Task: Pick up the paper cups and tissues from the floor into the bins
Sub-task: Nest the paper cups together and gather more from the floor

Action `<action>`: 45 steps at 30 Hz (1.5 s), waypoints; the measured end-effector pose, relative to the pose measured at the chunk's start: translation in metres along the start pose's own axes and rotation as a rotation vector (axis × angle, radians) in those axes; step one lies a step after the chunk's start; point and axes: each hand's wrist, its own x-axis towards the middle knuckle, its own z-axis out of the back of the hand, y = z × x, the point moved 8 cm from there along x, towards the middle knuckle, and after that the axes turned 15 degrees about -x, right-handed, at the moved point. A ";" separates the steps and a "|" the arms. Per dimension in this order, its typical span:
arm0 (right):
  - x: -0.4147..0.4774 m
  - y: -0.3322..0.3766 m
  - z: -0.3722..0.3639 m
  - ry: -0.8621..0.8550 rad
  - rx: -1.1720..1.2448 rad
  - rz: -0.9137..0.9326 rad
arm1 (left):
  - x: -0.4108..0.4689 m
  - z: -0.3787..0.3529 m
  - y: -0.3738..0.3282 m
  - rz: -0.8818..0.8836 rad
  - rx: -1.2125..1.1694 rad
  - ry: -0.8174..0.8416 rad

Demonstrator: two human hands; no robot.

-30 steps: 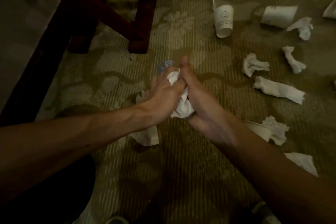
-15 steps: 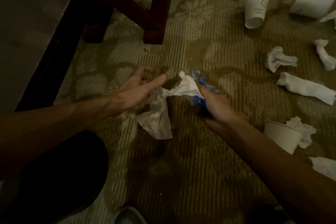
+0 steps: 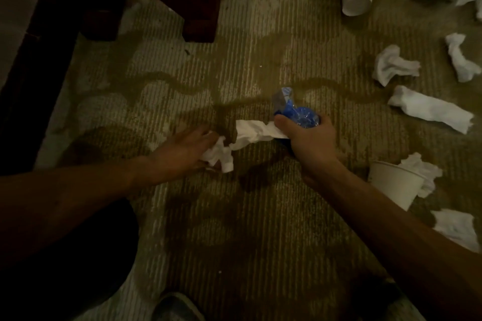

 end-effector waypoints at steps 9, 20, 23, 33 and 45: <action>0.004 0.007 0.007 -0.001 0.043 0.045 | -0.004 0.038 -0.063 0.170 -0.789 -0.437; -0.040 0.057 0.006 -0.035 -0.077 0.403 | 0.005 0.073 -0.126 0.164 -1.239 -0.578; -0.052 0.061 0.006 -0.009 -0.047 0.421 | 0.000 0.080 -0.121 0.209 -1.253 -0.677; -0.077 0.070 -0.014 0.292 0.133 0.247 | -0.011 0.088 -0.134 0.234 -1.001 -0.492; -0.123 0.110 -0.044 0.483 0.137 0.303 | -0.056 0.123 -0.171 0.090 -0.948 -0.252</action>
